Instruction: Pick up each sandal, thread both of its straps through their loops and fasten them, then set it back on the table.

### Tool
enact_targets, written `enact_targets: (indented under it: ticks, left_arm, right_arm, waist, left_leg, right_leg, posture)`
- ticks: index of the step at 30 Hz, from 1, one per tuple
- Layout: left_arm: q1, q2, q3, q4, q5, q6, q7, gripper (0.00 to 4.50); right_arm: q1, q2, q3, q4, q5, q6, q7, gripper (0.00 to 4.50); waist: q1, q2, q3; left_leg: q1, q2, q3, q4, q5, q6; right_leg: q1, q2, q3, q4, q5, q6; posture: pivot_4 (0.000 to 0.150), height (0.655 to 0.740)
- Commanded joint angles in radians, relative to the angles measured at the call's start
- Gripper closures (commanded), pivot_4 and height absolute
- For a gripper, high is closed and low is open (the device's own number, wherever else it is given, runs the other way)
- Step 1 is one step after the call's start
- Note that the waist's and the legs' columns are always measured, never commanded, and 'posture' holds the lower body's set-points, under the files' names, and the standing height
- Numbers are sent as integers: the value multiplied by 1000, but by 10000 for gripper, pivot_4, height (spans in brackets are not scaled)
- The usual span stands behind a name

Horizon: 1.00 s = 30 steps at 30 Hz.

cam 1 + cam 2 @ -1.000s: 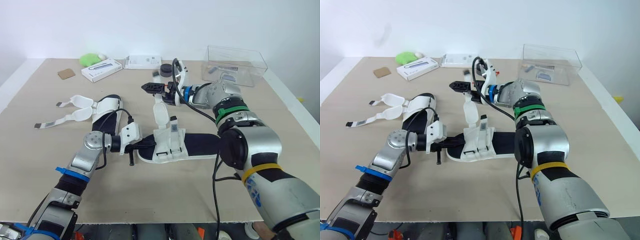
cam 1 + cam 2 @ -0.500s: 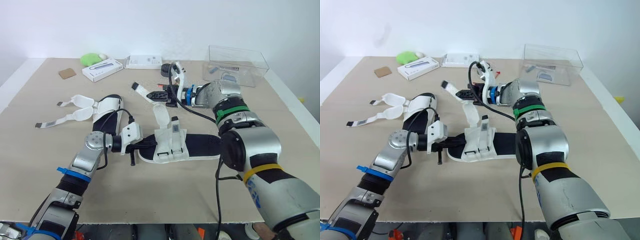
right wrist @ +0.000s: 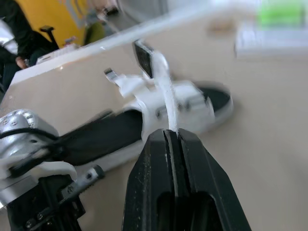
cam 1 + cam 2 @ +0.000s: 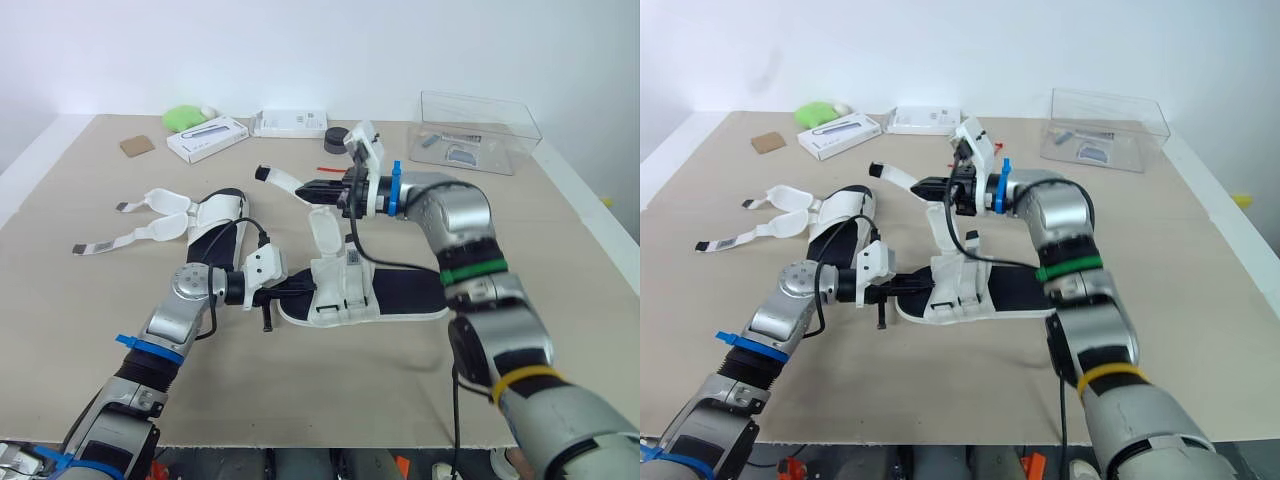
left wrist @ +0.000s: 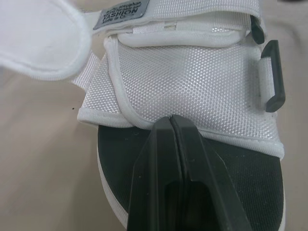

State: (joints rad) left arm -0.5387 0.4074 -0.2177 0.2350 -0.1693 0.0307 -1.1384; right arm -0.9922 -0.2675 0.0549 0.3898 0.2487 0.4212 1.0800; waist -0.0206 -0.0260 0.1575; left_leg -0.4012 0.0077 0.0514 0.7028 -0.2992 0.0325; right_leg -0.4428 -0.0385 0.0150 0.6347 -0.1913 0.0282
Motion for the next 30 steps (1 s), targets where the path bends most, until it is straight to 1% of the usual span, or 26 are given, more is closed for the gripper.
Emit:
enact_targets:
  ticks: [1,2,5,13,20,22,24,28,30]
  left_arm:
    - [2,5,9,-10,-12,10,0,45000]
    - [1,7,9,-8,-13,9,-1,45000]
    - [-5,10,11,2,-15,7,-4,45000]
    - [-16,8,14,14,-14,4,-8,45000]
    - [-12,11,12,7,-15,8,-13,45000]
    - [-12,11,12,7,-17,9,-15,45000]
    - [-14,11,12,10,-20,13,-18,45000]
    - [-21,9,9,12,-23,18,-21,45000]
    - [-26,9,10,14,-22,19,-21,45000]
  right_arm:
    - [131,-36,43,-276,-55,-387,38,44147]
    - [156,-39,48,-298,-75,-461,22,44147]
    - [163,-46,53,-295,-63,-504,14,44147]
    - [176,-49,39,-314,-26,-494,-36,44147]
    - [273,-61,34,-445,19,-485,-61,44147]
    - [302,-81,54,-449,-25,-587,-48,44147]
    - [316,-101,80,-409,-90,-709,-44,44147]
    - [311,-115,107,-340,-109,-807,-26,44147]
    - [314,-140,138,-302,-129,-917,16,44147]
  waist:
    - [0,0,0]
    - [2,0,0]
    - [-2,1,1]
    - [-1,1,1]
    - [0,1,1]
    - [0,1,1]
    - [0,1,1]
    - [0,1,1]
    - [0,1,1]
  left_leg:
    - [-1,-1,-4,1,1,-1]
    - [-2,-1,-4,1,1,-1]
    - [-2,-2,-1,1,2,-1]
    - [2,-2,-1,2,7,0]
    - [2,-2,-1,2,7,0]
    - [2,-2,-1,2,7,0]
    - [2,-2,-1,2,7,0]
    - [4,-2,-1,2,7,0]
    - [4,-2,-1,2,7,0]
  right_leg:
    - [0,-1,-3,1,0,0]
    - [0,-1,-3,1,0,0]
    - [-1,-1,-4,-1,0,1]
    - [0,0,-3,2,1,0]
    - [0,0,-3,3,1,-1]
    - [0,0,-3,3,1,-1]
    - [0,1,-3,3,1,0]
    - [1,4,-2,3,1,0]
    - [1,5,-2,3,1,0]
  posture:
    - [1500,7400]
    - [1500,7400]
    - [1500,7400]
    - [1500,7400]
    - [1500,7400]
    - [1500,7400]
    - [1500,7400]
    - [1500,7400]
    - [1500,7400]
